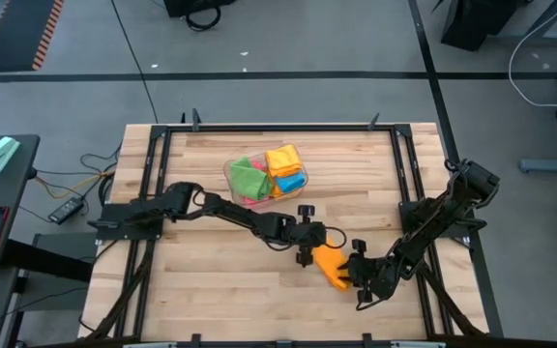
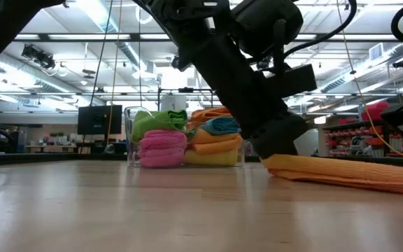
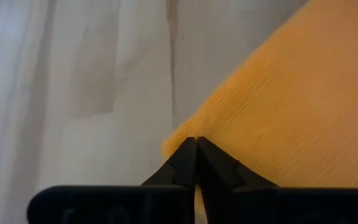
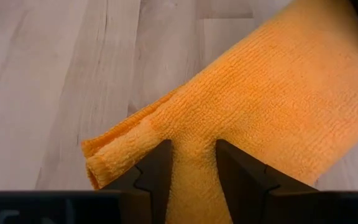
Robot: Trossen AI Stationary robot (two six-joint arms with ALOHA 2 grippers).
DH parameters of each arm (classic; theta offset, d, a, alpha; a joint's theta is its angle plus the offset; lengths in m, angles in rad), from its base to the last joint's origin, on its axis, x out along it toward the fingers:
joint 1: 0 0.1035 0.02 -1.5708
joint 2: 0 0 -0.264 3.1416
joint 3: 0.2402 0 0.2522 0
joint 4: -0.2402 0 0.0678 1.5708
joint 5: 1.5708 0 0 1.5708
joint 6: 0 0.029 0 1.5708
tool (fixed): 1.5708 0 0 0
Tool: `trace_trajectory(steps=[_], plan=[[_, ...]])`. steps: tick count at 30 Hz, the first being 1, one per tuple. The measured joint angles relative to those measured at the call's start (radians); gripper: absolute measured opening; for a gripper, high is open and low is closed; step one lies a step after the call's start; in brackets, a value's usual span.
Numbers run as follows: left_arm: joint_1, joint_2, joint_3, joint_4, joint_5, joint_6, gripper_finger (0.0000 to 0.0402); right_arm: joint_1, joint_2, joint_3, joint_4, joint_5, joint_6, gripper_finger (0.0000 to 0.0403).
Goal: Fold microfiber towels
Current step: Fold the orange microfiber cloth
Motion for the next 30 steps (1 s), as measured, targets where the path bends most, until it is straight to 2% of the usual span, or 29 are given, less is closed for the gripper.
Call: trace_trajectory(steps=[5,15,20,24,30], plan=[[0.018,-0.015,-0.003,-0.102,-0.057,0.037,0.0014,0.0,0.0,0.0,-0.002,-0.004,0.003,0.0137],[-0.023,-0.119,-0.002,-0.105,-0.047,0.132,0.0019,0.001,0.0,0.006,-0.008,0.008,-0.026,0.0138],[-0.054,-0.123,-0.002,-0.12,-0.045,0.13,0.0012,0.001,-0.048,0.063,-0.095,0.041,-0.128,0.0138],[-0.067,-0.123,-0.002,-0.151,-0.044,0.096,0.0011,0.002,-0.107,0.105,-0.164,0.073,-0.151,0.0138],[-0.083,-0.136,-0.002,-0.187,-0.043,0.054,0.0023,0.051,-0.133,0.128,-0.145,-0.002,-0.156,0.0154]])
